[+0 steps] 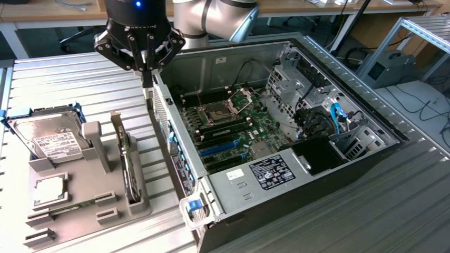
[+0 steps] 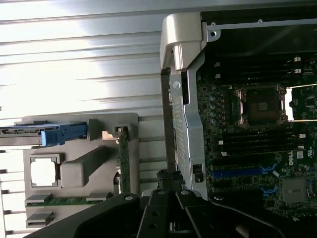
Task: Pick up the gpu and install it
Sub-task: 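Reach for the gpu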
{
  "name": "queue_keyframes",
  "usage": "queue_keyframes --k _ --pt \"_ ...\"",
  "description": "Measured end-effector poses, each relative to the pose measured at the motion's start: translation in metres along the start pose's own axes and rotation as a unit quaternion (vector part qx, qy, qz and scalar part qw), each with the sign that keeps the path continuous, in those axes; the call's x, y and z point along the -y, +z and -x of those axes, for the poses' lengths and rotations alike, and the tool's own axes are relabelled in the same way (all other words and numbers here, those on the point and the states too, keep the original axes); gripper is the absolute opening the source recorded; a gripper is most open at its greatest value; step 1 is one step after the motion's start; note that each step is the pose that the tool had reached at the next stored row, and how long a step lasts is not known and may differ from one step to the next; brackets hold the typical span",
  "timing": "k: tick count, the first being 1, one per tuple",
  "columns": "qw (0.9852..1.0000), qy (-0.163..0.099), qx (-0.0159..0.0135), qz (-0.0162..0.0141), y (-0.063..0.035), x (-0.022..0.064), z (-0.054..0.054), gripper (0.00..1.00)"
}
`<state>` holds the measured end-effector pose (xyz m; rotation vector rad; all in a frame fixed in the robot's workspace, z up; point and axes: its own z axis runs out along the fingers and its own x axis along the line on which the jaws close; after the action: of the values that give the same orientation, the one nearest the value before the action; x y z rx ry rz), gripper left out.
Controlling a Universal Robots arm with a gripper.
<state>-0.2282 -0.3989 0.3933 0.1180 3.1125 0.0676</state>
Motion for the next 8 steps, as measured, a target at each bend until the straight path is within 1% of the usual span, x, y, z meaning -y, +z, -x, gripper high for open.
queue_keyframes --k 8 --pt "1.0000 0.000 0.0000 0.0000 -0.0001 0.0004 -0.0053 0.11"
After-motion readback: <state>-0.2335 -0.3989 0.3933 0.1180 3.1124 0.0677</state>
